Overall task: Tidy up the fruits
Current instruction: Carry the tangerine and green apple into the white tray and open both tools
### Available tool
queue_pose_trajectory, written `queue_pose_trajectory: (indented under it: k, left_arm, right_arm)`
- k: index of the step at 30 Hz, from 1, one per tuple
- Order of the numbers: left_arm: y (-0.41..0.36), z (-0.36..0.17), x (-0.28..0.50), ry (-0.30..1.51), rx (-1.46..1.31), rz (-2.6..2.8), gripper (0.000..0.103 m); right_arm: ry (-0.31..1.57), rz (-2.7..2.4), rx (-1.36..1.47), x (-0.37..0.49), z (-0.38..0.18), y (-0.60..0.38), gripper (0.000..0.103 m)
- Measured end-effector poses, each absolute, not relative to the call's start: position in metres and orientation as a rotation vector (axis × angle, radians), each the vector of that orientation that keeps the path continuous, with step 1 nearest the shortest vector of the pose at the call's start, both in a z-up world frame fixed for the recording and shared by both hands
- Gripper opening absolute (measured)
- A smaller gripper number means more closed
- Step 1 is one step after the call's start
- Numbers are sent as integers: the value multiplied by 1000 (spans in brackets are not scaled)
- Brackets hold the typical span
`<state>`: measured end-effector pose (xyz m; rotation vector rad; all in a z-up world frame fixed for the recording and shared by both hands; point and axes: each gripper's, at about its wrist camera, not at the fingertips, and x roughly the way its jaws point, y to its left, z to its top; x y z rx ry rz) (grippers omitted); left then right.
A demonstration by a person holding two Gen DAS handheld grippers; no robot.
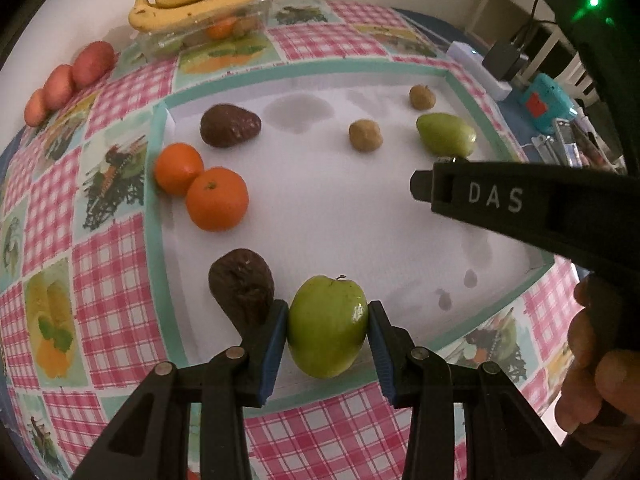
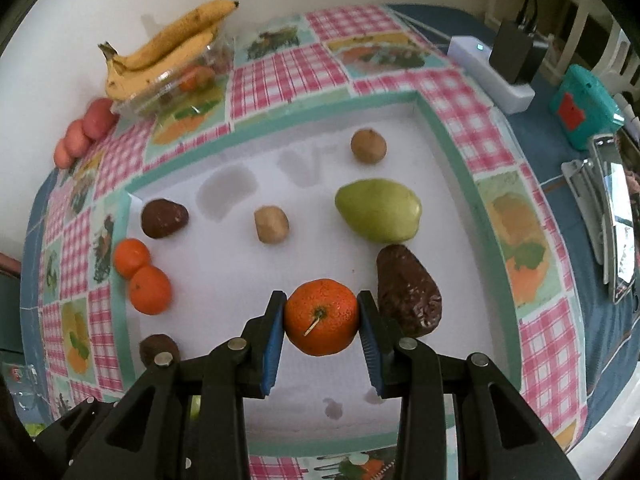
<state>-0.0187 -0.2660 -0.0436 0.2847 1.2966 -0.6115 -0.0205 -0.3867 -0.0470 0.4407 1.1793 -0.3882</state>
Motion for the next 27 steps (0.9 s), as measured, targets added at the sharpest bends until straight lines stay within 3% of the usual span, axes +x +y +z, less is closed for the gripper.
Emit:
queue_pose_trajectory:
  k: [21, 27]
  left_arm:
    - [-264, -58, -5, 1355, 226, -576, 43]
    - [-253, -47, 1, 1343, 189, -573, 55]
  right_arm:
    - [1242, -427, 369, -6, -73, -383, 37]
    - [1238, -428, 376, -5, -73, -383, 38]
